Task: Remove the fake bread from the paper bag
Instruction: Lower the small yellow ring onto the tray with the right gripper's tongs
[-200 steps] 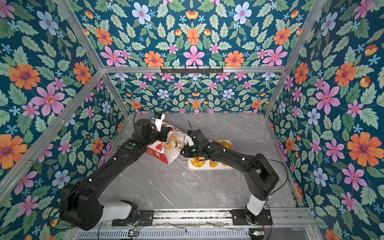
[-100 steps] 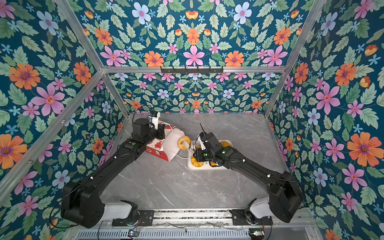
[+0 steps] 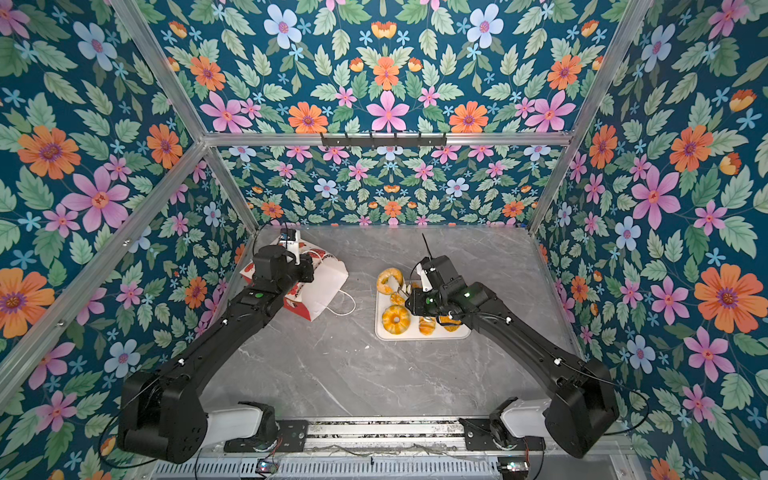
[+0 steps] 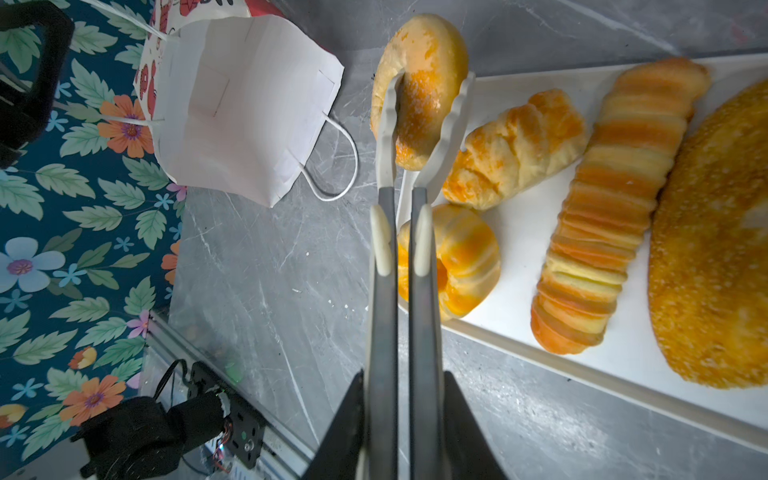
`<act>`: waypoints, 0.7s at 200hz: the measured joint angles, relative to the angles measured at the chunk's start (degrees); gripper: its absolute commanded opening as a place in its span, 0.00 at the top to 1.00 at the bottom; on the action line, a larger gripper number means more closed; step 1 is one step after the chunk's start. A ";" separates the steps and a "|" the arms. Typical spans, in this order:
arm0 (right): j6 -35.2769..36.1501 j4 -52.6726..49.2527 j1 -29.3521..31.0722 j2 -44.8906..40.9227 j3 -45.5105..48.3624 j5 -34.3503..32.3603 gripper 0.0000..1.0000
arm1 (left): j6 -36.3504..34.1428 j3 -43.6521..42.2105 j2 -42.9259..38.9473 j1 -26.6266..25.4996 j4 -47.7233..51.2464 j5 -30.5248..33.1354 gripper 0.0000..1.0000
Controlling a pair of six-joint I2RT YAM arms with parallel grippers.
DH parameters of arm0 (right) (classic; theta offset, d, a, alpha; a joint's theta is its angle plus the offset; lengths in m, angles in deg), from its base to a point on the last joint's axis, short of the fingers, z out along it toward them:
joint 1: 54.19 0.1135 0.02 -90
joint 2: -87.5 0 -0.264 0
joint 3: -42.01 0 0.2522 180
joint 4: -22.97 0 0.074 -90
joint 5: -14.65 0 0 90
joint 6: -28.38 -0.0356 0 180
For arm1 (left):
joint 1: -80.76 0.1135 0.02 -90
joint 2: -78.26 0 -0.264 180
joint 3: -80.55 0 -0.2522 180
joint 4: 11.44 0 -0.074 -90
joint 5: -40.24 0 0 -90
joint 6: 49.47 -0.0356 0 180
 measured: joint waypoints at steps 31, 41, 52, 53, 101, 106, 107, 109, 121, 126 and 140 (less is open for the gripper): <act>0.87 -5.73 -2.19 2.49 -4.26 2.84 0.86 | 0.42 -1.51 -1.05 0.28 -1.36 -0.46 1.00; 1.27 -7.58 -2.91 3.32 -5.64 3.58 0.86 | 0.39 -2.08 -1.46 0.31 -1.68 -0.98 1.00; 1.57 -10.10 -3.21 4.59 -7.76 4.11 0.86 | 0.44 -2.62 -1.90 0.39 -2.12 -1.22 1.00; 1.60 -10.23 -3.21 4.68 -7.91 4.15 0.86 | 0.44 -2.67 -1.92 0.39 -2.16 -1.22 1.00; 2.84 -17.97 -3.87 10.86 -17.00 6.32 0.86 | 0.61 -4.63 -4.15 0.48 -3.48 -1.79 1.00; 3.02 -18.60 -3.87 11.50 -17.81 6.49 0.86 | 0.46 -4.81 -4.44 0.50 -3.61 -1.99 1.00; 3.06 -18.69 -3.87 11.65 -18.01 6.54 0.86 | 0.48 -4.85 -4.50 0.50 -3.63 -2.05 1.00; 3.13 -18.93 -3.87 11.89 -18.32 6.56 0.86 | 0.57 -4.92 -4.61 0.55 -3.65 -2.16 1.00; 3.43 -20.37 -3.89 13.07 -19.82 6.60 0.86 | 0.61 -5.33 -5.22 0.55 -3.96 -2.78 1.00; 3.65 -20.90 -3.93 13.53 -20.33 6.71 0.86 | 0.61 -5.51 -5.44 0.55 -4.11 -2.89 1.00; 4.02 -22.05 -4.15 14.58 -21.35 6.99 0.86 | 0.76 -5.92 -5.97 0.55 -4.63 -3.23 1.00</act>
